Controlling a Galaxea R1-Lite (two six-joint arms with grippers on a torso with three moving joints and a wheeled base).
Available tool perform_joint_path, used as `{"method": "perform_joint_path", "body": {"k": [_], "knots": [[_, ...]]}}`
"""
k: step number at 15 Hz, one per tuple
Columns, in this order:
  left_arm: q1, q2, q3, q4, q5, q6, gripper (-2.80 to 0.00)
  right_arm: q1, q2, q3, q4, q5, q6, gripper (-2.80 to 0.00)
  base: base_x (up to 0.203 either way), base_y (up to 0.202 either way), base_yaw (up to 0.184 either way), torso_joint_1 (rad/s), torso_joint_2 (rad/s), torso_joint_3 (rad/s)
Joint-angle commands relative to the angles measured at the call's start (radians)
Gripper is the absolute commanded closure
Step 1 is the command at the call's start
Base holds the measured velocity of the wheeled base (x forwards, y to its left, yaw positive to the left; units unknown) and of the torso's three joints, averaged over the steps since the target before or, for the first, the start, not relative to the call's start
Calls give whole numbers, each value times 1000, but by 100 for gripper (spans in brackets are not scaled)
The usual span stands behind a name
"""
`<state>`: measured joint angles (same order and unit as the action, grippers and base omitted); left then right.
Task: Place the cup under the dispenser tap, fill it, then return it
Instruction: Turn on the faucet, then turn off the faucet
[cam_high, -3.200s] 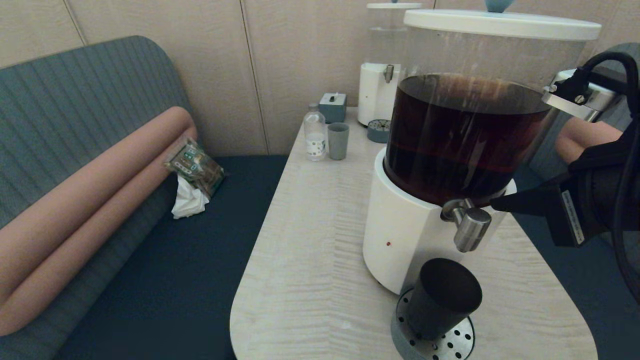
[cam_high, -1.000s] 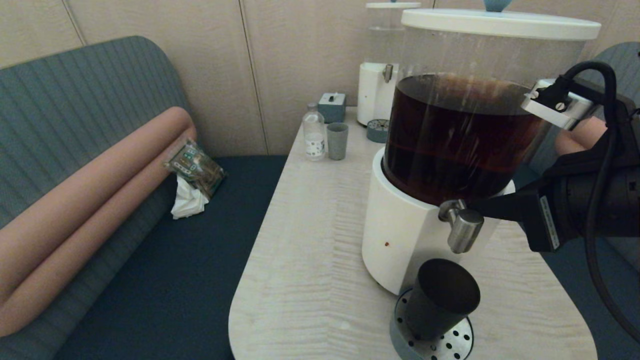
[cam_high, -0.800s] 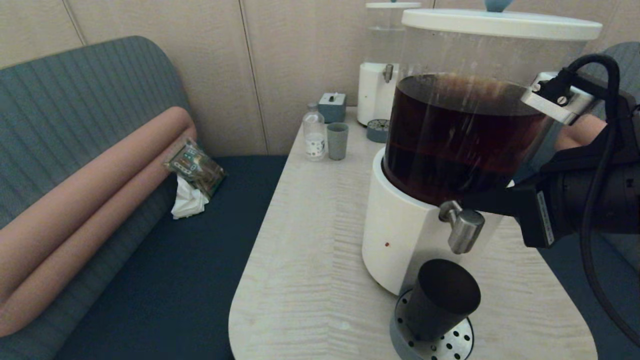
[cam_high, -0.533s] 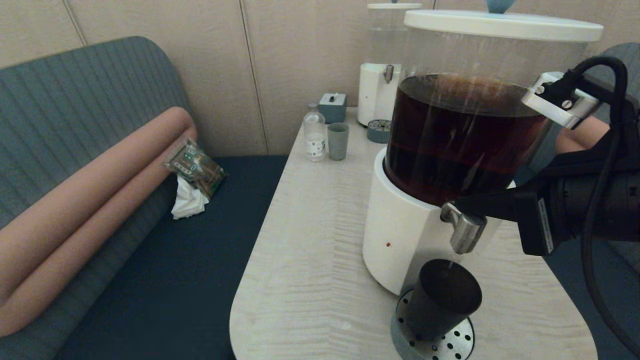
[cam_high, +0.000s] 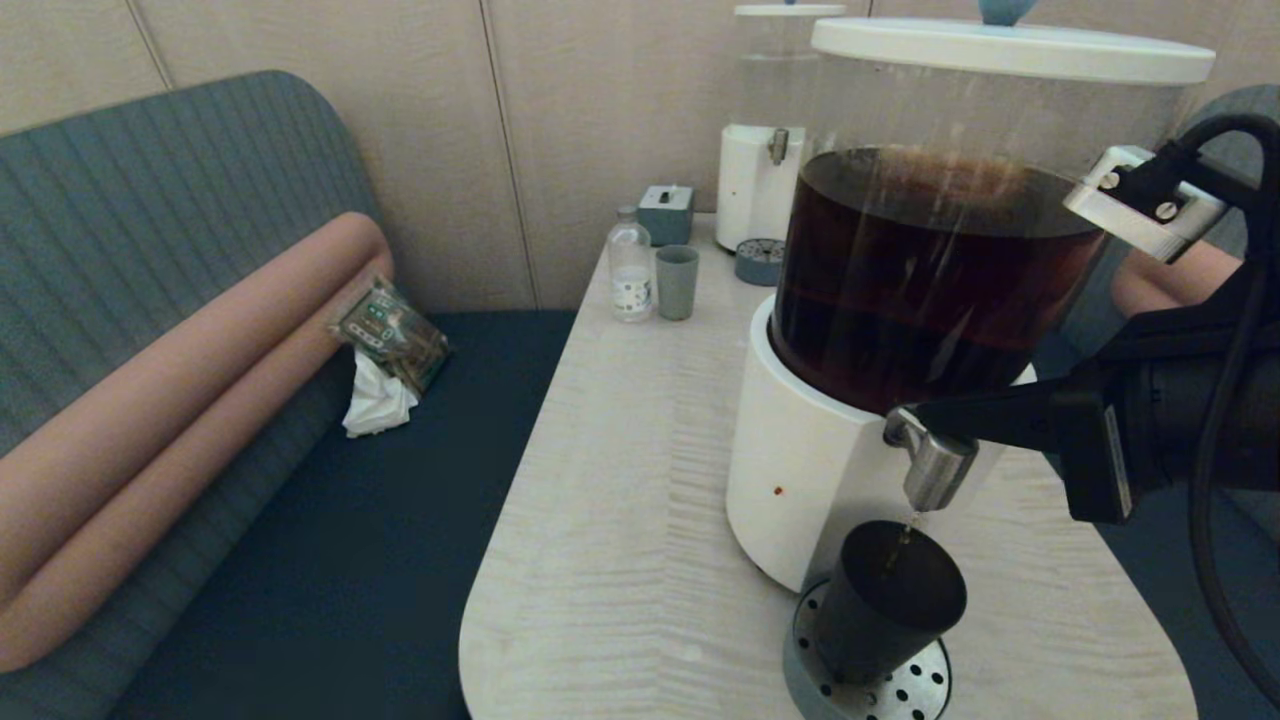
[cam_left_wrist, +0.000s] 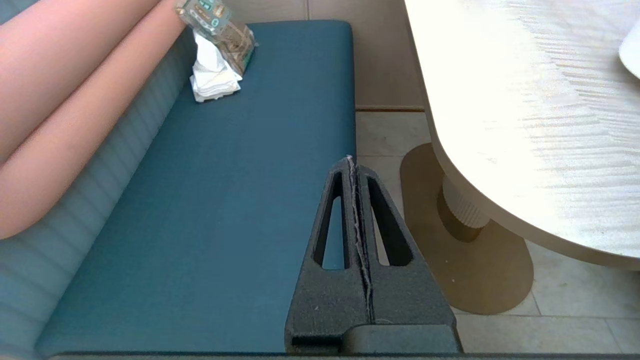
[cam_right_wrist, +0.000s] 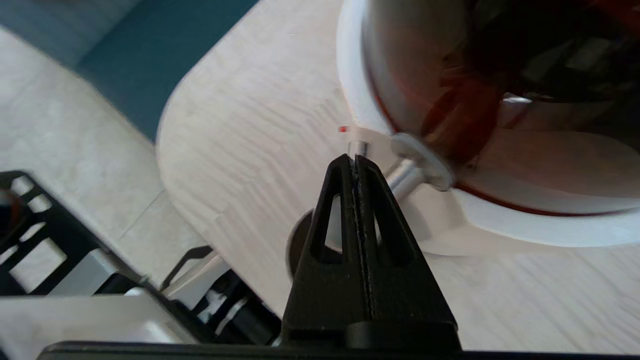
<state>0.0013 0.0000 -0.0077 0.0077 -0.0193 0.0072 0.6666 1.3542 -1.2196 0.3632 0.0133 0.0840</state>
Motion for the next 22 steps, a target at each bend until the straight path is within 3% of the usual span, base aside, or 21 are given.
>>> {"method": "perform_joint_path", "body": {"k": [1, 4, 13, 17, 22], "knots": [[0, 0, 0, 0, -1, 0, 0, 2, -5, 1, 8, 11, 0, 0, 0, 0, 0, 0, 0, 0], [0, 0, 0, 0, -1, 0, 0, 2, -7, 9, 10, 45, -1, 0, 0, 0, 0, 0, 0, 0], [0, 2, 0, 0, -1, 0, 0, -35, -122, -17, 7, 32, -4, 0, 0, 0, 0, 0, 0, 0], [0, 0, 0, 0, -1, 0, 0, -172, -237, -14, 35, 35, -28, 0, 0, 0, 0, 0, 0, 0], [0, 1, -1, 0, -1, 0, 0, -472, -375, 14, 62, 46, -81, 0, 0, 0, 0, 0, 0, 0]]}}
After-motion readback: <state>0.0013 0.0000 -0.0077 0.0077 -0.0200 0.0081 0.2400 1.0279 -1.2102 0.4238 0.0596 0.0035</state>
